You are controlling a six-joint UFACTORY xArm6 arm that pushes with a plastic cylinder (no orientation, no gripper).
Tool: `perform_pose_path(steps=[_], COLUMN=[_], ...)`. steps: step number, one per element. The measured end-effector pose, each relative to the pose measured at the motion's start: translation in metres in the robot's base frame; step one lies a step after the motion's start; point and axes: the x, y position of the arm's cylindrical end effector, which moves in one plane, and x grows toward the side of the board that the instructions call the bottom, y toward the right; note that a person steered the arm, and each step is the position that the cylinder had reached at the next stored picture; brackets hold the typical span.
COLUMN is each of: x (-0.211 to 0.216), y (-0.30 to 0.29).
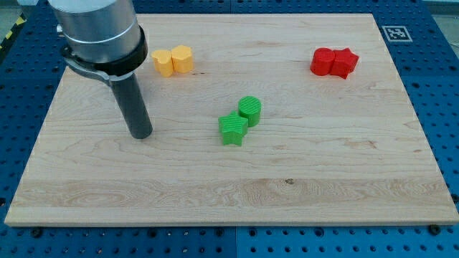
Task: Move the blue blocks towards the green blocks
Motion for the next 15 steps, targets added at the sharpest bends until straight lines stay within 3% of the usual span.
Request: perform_pose_path(steps=[4, 7, 8, 13, 15], x=[-0.013, -0.066, -0.095, -0.096, -0.130], y=[-0.010, -0.109, -0.110, -0.110, -0.110])
